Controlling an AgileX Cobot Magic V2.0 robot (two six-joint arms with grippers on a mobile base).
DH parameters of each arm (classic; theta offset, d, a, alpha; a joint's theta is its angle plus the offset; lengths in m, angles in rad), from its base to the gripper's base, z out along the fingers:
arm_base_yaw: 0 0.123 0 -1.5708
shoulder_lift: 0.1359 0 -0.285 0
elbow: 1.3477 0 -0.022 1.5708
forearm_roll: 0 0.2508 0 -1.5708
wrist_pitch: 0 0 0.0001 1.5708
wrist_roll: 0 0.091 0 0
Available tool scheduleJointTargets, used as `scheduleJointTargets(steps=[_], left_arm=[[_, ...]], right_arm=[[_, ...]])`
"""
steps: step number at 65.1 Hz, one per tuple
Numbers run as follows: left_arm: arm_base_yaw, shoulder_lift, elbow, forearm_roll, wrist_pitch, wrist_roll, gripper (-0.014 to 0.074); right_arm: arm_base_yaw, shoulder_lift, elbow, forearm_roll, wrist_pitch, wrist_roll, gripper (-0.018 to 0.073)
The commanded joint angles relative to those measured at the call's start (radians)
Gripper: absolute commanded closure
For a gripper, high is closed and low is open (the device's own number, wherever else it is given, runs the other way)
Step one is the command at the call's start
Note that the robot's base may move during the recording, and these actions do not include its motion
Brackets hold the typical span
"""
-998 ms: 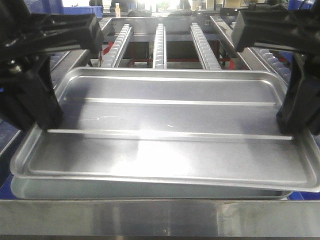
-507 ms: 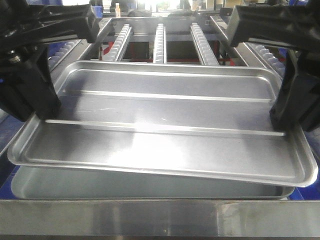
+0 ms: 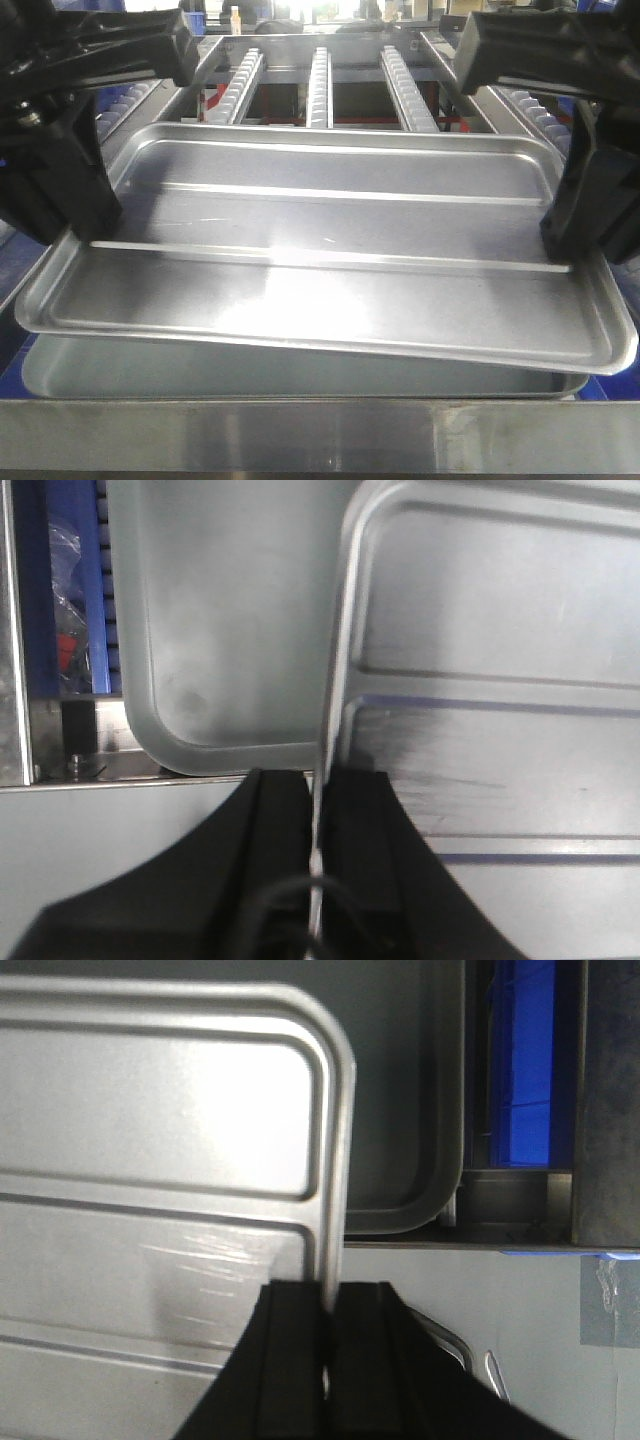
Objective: Grab silver tray and place in blue box
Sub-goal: 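Lift the large silver tray with both grippers off the smaller tray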
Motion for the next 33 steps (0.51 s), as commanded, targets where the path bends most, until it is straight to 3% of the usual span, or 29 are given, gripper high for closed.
scheduleJointTargets(steps=[1, 33], left_arm=[[0.006, -0.029, -0.033, 0.033, -0.001, -0.004, 0.0604], [0.006, -0.029, -0.033, 0.033, -0.001, -0.004, 0.0604]], right_arm=[[-0.002, -0.024, -0.029, -0.046, 0.001, -0.017, 0.0489], [-0.002, -0.024, -0.029, -0.046, 0.001, -0.017, 0.0489]])
